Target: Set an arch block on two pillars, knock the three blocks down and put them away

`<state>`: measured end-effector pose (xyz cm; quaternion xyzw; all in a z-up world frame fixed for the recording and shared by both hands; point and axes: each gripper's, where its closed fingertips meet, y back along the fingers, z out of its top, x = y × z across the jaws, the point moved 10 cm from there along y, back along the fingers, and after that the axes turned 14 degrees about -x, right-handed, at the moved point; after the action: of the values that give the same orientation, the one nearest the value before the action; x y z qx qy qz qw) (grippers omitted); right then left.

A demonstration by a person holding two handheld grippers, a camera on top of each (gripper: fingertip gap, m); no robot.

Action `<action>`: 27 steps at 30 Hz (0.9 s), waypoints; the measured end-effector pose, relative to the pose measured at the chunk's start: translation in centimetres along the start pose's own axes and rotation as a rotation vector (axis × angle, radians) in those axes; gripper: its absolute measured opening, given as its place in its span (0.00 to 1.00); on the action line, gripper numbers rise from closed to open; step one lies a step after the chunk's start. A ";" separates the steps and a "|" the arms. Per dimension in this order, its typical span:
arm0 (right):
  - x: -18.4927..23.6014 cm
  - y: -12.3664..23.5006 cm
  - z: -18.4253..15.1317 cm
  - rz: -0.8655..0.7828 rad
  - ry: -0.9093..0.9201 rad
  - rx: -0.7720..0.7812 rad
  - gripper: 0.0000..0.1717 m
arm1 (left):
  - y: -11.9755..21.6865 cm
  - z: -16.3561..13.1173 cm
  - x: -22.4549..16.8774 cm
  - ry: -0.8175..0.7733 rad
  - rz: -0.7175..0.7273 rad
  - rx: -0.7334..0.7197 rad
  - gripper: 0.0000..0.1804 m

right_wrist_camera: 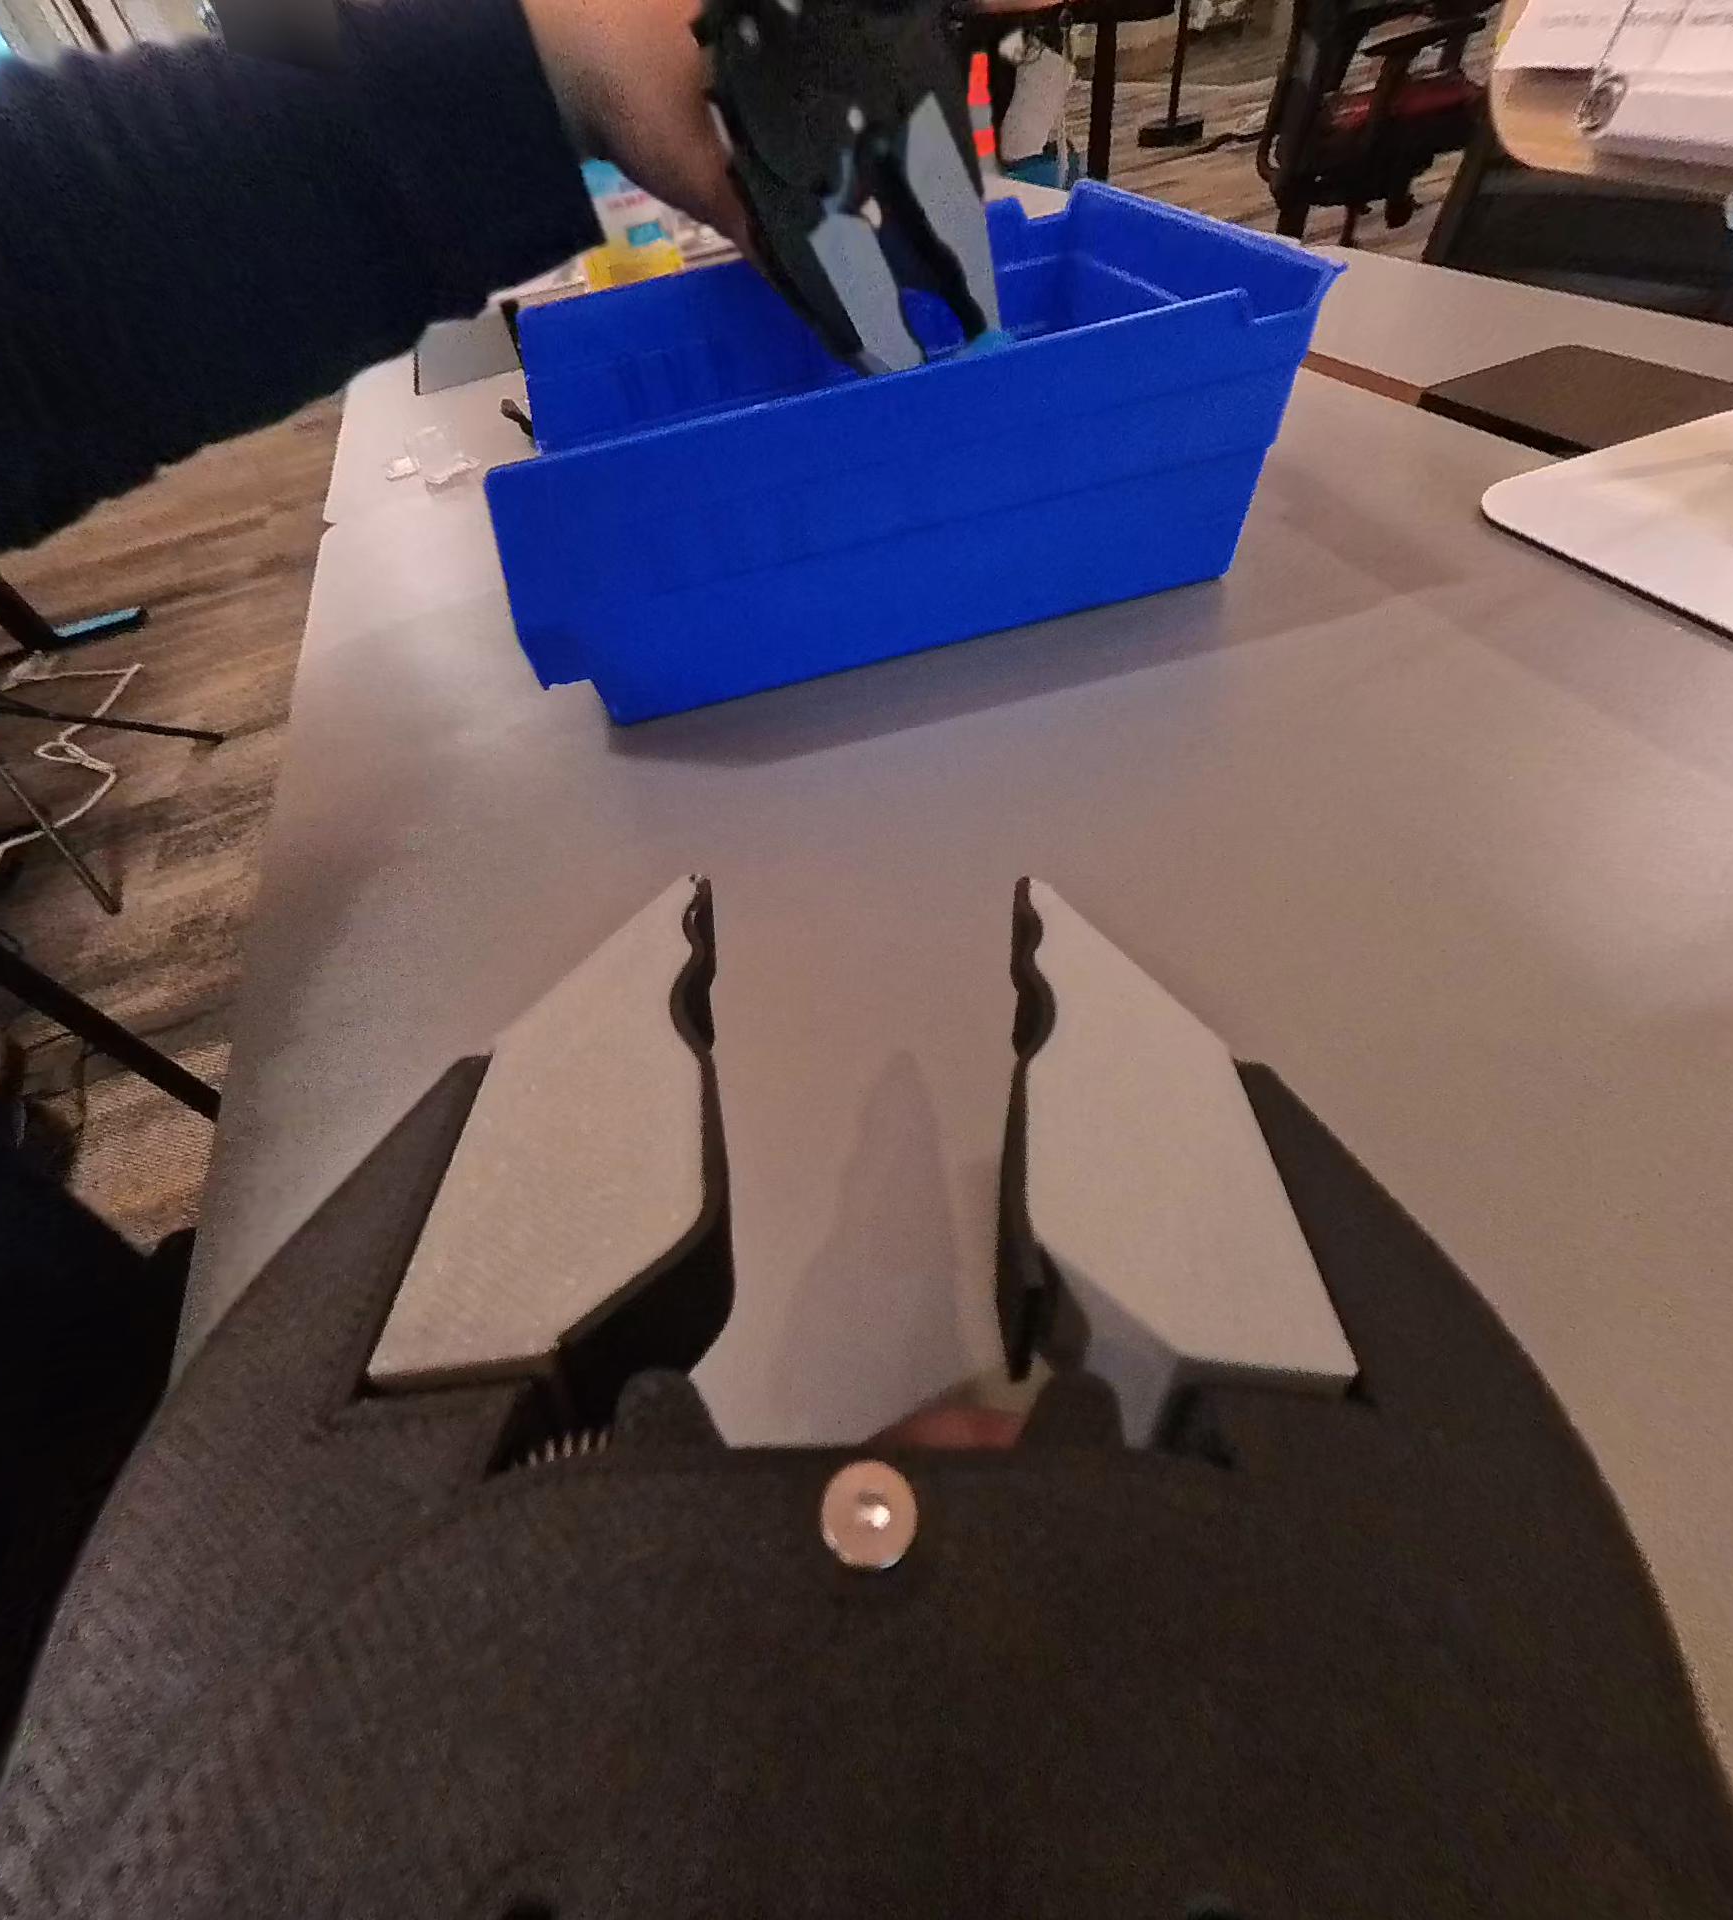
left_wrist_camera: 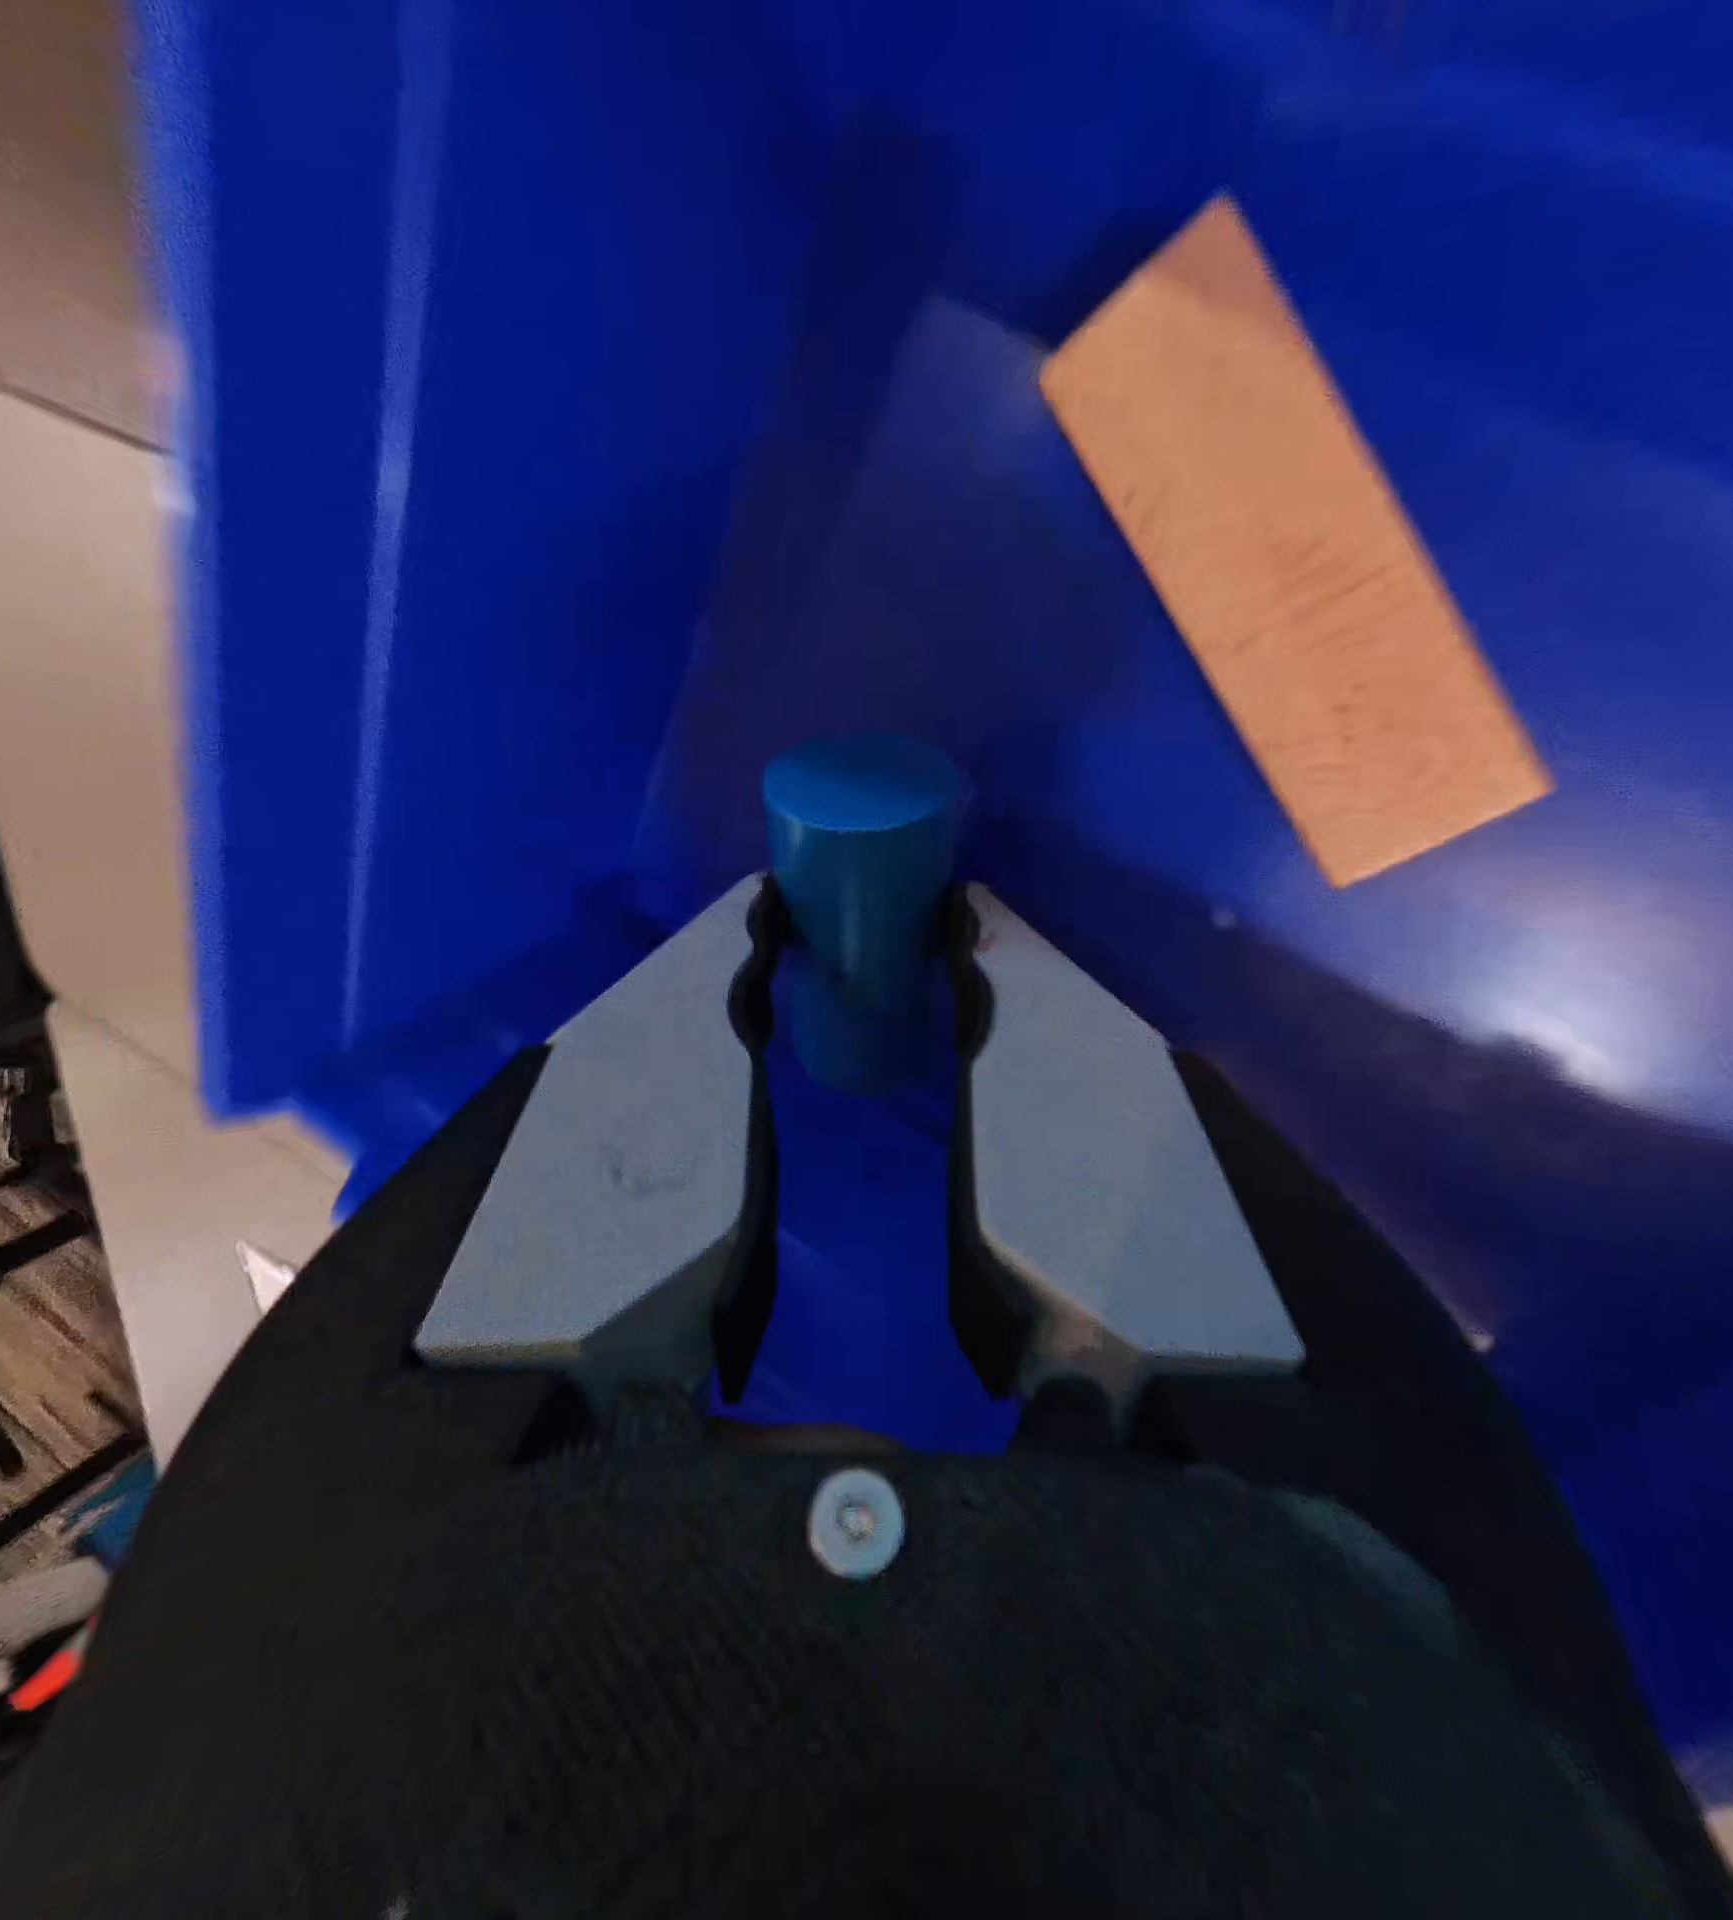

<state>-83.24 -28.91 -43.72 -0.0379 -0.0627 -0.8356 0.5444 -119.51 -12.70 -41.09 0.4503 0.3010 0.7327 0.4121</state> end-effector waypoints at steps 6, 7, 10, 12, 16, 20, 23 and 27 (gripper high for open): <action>-0.2 0.4 0.2 -0.019 0.088 -0.030 0.33 | 10.5 5.5 -2.1 0.322 0.351 -0.493 0.17; -0.2 0.5 0.4 -0.022 0.103 -0.042 0.33 | 11.8 7.3 -3.5 0.380 0.342 -0.603 0.17; -0.5 1.0 0.7 -0.063 0.148 -0.075 0.33 | 12.6 13.3 -9.8 0.466 0.197 -0.898 0.17; -0.8 1.3 0.8 -0.089 0.167 -0.104 0.34 | 10.6 16.6 -13.9 0.475 0.119 -1.003 0.16; -1.1 2.7 1.3 -0.140 0.204 -0.175 0.35 | 3.7 19.4 -17.8 0.482 0.094 -1.047 0.16; -1.0 4.7 2.0 -0.214 0.239 -0.263 0.33 | -2.2 20.6 -18.2 0.540 -0.048 -1.015 0.16; -1.9 5.5 2.1 -0.289 0.198 -0.284 0.29 | -4.6 21.2 -18.0 0.493 -0.052 -0.988 0.16; -3.6 4.7 2.1 -0.264 0.119 -0.267 0.32 | -5.2 21.5 -17.5 0.434 -0.022 -1.020 0.16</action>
<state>-77.50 -27.23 -41.84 -0.0517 0.0764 -0.9014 0.4230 -93.83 -23.99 -43.63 0.0292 -0.0095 0.8572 0.5140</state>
